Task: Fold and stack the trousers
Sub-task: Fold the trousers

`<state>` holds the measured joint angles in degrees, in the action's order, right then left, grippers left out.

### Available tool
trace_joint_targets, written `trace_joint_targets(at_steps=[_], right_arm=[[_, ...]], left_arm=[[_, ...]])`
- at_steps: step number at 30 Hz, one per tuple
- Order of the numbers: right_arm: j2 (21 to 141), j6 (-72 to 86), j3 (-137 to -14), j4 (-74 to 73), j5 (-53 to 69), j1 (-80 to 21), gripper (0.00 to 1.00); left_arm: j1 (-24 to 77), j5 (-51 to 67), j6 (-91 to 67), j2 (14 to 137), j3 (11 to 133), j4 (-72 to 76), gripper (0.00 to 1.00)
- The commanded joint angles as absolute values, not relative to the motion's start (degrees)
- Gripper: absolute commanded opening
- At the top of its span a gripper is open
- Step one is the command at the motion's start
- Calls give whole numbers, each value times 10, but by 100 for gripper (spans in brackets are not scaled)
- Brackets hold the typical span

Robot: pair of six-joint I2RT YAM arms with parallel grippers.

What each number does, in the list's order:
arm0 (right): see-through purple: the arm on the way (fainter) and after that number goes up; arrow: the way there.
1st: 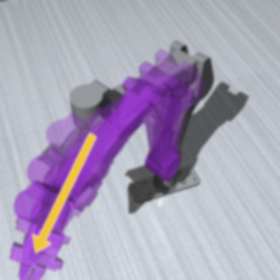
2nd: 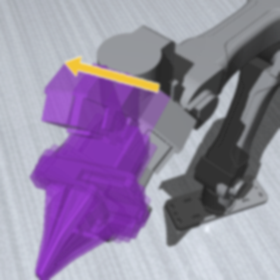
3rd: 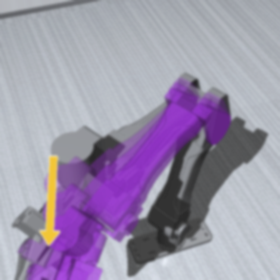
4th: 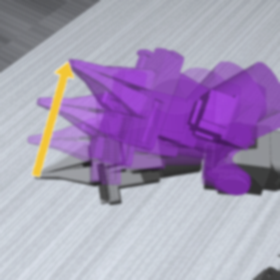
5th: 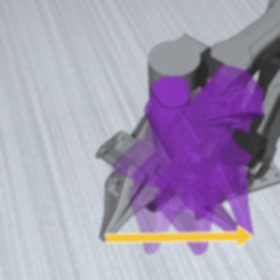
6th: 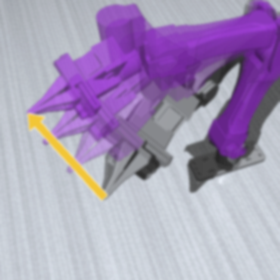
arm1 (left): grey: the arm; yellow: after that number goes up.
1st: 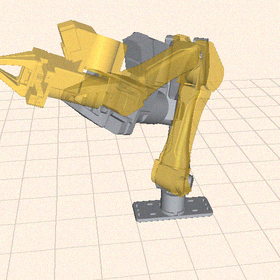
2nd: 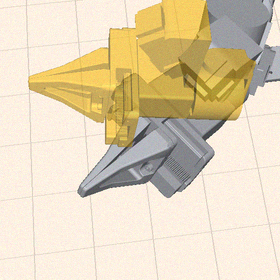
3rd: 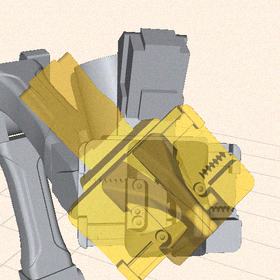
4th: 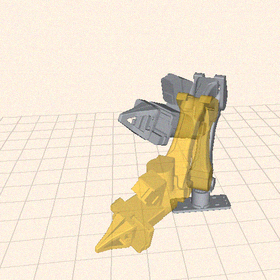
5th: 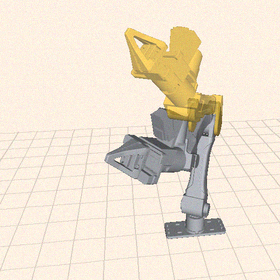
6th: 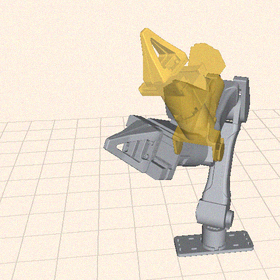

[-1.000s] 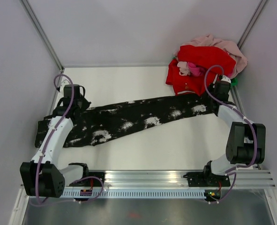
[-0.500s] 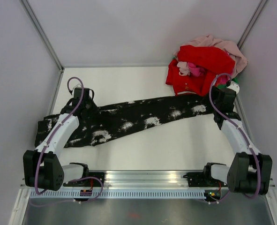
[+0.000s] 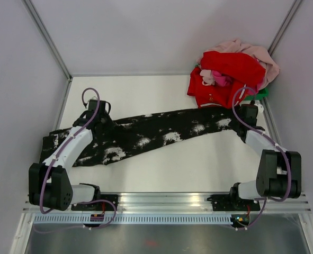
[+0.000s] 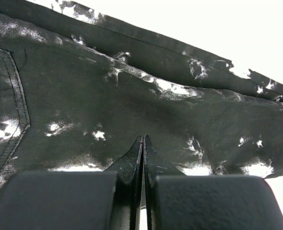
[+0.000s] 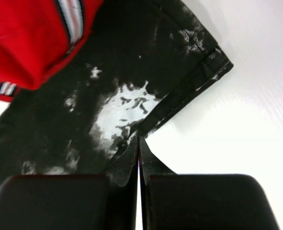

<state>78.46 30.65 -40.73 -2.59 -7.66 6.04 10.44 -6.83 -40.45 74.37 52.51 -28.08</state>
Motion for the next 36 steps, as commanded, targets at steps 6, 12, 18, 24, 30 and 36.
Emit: trace_joint_targets(at_steps=[6, 12, 18, 24, 30, 36], right_arm=[[916, 357, -467, 75, -100, 61, 0], [983, 375, -509, 82, -98, 61, 0], [997, 370, -495, 98, -119, 61, 0], [1041, 371, -564, -7, -132, 70, 0], [1037, 377, -578, -169, -175, 90, 0], [944, 395, -476, -171, -186, 152, 0]], left_arm=[[107, -69, -403, 733, 519, -272, 2], [106, -85, -404, 723, 513, -279, 2], [107, -91, -412, 717, 504, -278, 2], [107, -99, -410, 732, 517, -298, 2], [107, -144, -428, 728, 533, -337, 2], [106, -154, -440, 723, 537, -352, 2]])
